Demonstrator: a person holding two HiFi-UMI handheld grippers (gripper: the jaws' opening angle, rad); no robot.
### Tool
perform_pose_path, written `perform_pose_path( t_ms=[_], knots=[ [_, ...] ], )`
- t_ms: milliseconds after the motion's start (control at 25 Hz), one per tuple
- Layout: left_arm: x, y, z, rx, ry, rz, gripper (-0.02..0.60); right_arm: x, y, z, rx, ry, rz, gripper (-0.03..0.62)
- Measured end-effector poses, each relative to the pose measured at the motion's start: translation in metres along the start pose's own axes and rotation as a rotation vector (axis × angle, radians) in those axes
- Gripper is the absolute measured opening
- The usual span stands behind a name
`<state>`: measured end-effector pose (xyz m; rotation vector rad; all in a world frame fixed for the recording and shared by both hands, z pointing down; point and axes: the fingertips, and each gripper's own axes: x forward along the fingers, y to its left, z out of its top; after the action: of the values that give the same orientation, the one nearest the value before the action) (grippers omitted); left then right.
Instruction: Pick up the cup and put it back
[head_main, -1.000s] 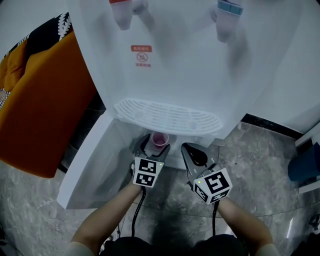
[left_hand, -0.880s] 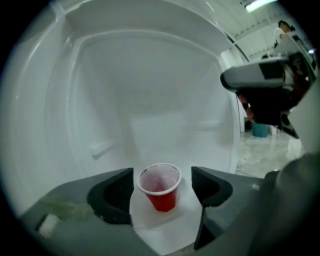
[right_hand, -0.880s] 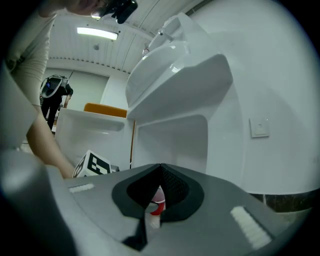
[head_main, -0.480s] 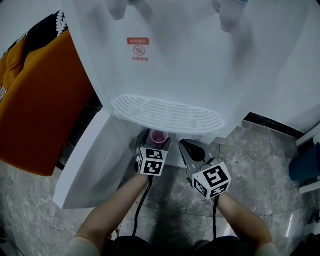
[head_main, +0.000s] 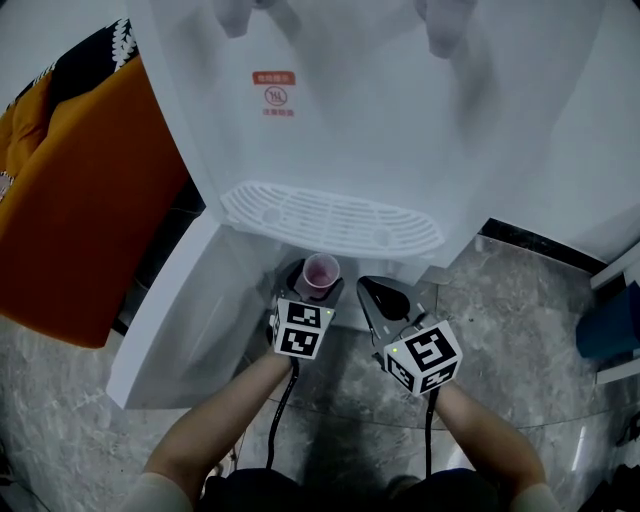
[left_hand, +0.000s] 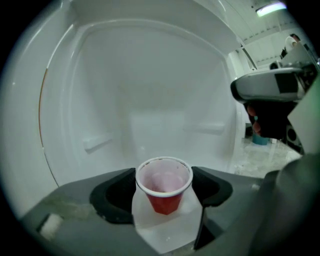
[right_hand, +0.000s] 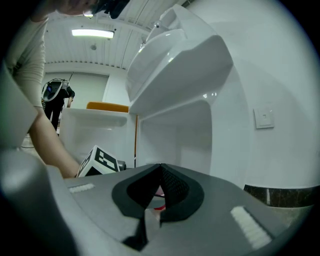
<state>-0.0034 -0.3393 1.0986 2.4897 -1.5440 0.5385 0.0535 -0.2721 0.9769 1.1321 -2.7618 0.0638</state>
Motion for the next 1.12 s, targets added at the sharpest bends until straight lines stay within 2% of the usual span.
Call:
perform_pose_path(
  t_ms=[280,400,560,720,840,1120],
  knots=[
    [-0.044,-0.022,0.026,0.111,-0.039,-0.111,0.360,-0.011,0.015,0.024,-0.024,-0.014,0.016,0.003],
    [-0.077,-0.028,0.035,0.129,-0.075,-0.111,0.360,-0.022,0.029,0.035,-0.008,0.002,0.047,0.003],
    [-0.124,-0.030,0.049,0.147,-0.051,-0.104,0.359,-0.036,0.048,0.054,0.024,0.044,0.095,0.003],
    [-0.187,-0.036,0.103,0.202,-0.101,-0.126,0.359,-0.055,0.062,0.089,0.068,0.076,0.116,0.003],
    [-0.233,-0.033,0.133,0.219,-0.098,-0.113,0.359,-0.070,0.073,0.125,0.107,0.093,0.130,0.003],
    [-0.316,-0.036,0.211,0.177,-0.045,-0.123,0.359,-0.119,0.094,0.224,0.172,0.145,0.143,0.003]
  ],
)
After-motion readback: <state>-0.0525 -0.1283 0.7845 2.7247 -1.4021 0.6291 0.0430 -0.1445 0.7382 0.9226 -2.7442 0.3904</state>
